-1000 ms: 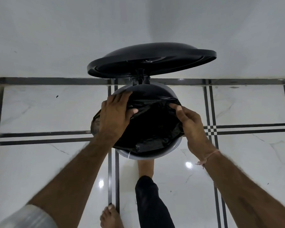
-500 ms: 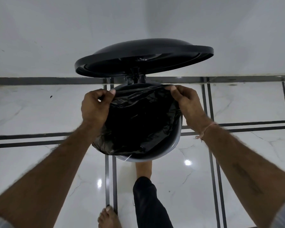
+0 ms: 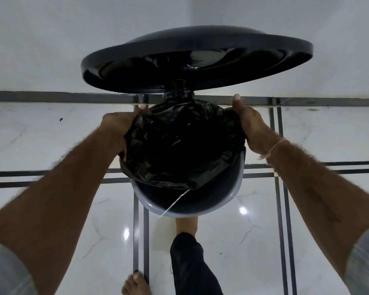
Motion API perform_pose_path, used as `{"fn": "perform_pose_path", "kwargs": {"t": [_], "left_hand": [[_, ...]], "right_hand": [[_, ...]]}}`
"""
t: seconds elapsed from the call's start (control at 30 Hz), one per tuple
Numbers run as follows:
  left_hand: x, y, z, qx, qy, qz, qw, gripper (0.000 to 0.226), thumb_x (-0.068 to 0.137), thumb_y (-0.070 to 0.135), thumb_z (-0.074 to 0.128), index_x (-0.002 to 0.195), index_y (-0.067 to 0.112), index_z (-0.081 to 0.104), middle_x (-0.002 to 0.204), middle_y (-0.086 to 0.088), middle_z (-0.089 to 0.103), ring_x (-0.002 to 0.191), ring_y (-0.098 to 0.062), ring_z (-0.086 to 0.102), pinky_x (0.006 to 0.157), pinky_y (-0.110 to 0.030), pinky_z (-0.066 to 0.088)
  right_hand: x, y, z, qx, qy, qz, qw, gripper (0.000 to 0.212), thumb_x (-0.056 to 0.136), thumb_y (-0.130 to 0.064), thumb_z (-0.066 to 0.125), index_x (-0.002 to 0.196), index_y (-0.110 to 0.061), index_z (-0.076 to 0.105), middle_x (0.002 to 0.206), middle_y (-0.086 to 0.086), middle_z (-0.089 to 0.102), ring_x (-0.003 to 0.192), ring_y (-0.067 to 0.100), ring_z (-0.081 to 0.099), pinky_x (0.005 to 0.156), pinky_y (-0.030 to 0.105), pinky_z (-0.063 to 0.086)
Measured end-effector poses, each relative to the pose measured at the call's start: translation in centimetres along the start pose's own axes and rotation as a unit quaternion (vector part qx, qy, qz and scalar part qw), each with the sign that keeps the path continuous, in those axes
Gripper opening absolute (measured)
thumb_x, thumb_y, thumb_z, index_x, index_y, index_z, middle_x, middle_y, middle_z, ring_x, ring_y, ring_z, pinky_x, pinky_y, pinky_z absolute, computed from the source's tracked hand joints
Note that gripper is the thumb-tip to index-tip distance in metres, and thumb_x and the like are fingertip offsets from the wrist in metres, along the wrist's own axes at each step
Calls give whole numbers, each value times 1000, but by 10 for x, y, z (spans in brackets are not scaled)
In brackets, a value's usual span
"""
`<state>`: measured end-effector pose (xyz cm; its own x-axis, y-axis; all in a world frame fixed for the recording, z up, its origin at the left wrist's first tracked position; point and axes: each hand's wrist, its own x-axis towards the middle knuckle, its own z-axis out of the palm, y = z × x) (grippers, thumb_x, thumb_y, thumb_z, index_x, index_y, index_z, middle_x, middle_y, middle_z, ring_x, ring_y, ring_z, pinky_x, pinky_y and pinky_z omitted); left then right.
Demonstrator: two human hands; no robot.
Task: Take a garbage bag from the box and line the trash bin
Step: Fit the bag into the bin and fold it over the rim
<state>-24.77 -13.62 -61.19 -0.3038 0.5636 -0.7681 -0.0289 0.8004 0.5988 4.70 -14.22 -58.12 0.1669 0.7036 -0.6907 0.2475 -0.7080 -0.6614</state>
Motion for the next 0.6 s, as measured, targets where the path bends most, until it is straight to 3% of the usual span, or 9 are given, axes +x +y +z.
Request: {"fn": "perform_pose_path", "kwargs": {"t": [0.07, 0.17, 0.23, 0.33, 0.43, 0.5, 0.6], "left_hand": [[3, -7, -9, 9, -32, -55, 998, 52, 69, 56, 88, 90, 10, 73, 88, -7, 76, 77, -24, 72, 74, -33, 59], [1, -25, -23, 32, -58, -87, 994, 20, 93, 22, 71, 76, 10, 68, 96, -13, 71, 68, -24, 68, 65, -37, 57], [-6, -36, -31, 8, -80, -92, 992, 21, 95, 26, 69, 80, 11, 68, 99, -16, 70, 69, -26, 67, 65, -37, 57], [-25, -47, -43, -65, -120, -68, 988, 41, 84, 54, 68, 96, 15, 69, 92, -9, 74, 79, -25, 68, 69, -38, 59], [-44, -64, -54, -125, -162, -52, 978, 22, 99, 40, 58, 92, 21, 66, 77, 3, 71, 64, -12, 63, 63, -31, 49], [-56, -77, -60, -128, -162, -71, 976, 15, 103, 30, 56, 94, 25, 66, 75, 8, 71, 64, -10, 60, 67, -32, 42], [-73, -92, -63, -159, -150, -112, 969, 18, 104, 24, 54, 89, 27, 64, 70, 11, 68, 66, -9, 54, 68, -27, 38]], "right_hand": [[-2, 10, -6, -6, 14, 26, 1000, 67, 104, -66, 37, 110, -10, 72, 112, 7, 74, 108, 21, 70, 87, 29, 54], [-13, 24, -22, 15, 16, 54, 998, 67, 104, -66, 38, 99, -10, 74, 112, 9, 76, 116, 27, 70, 109, 42, 51], [-24, 35, -33, 33, -2, 71, 997, 66, 105, -64, 39, 96, -11, 77, 109, 10, 79, 111, 28, 73, 112, 45, 50], [-44, 55, -41, 68, -25, 84, 994, 65, 107, -60, 40, 104, -8, 79, 110, 9, 81, 109, 29, 75, 108, 48, 54], [-67, 73, -34, 153, -34, 64, 986, 54, 111, -46, 39, 112, -8, 77, 113, 6, 81, 104, 26, 77, 87, 43, 63], [-78, 82, -26, 212, -15, 41, 976, 47, 113, -35, 41, 120, -2, 74, 115, 10, 80, 101, 26, 76, 75, 37, 64], [-90, 95, -16, 293, 36, 38, 955, 34, 111, -19, 48, 125, 2, 71, 111, 10, 79, 99, 23, 73, 75, 31, 62]]}}
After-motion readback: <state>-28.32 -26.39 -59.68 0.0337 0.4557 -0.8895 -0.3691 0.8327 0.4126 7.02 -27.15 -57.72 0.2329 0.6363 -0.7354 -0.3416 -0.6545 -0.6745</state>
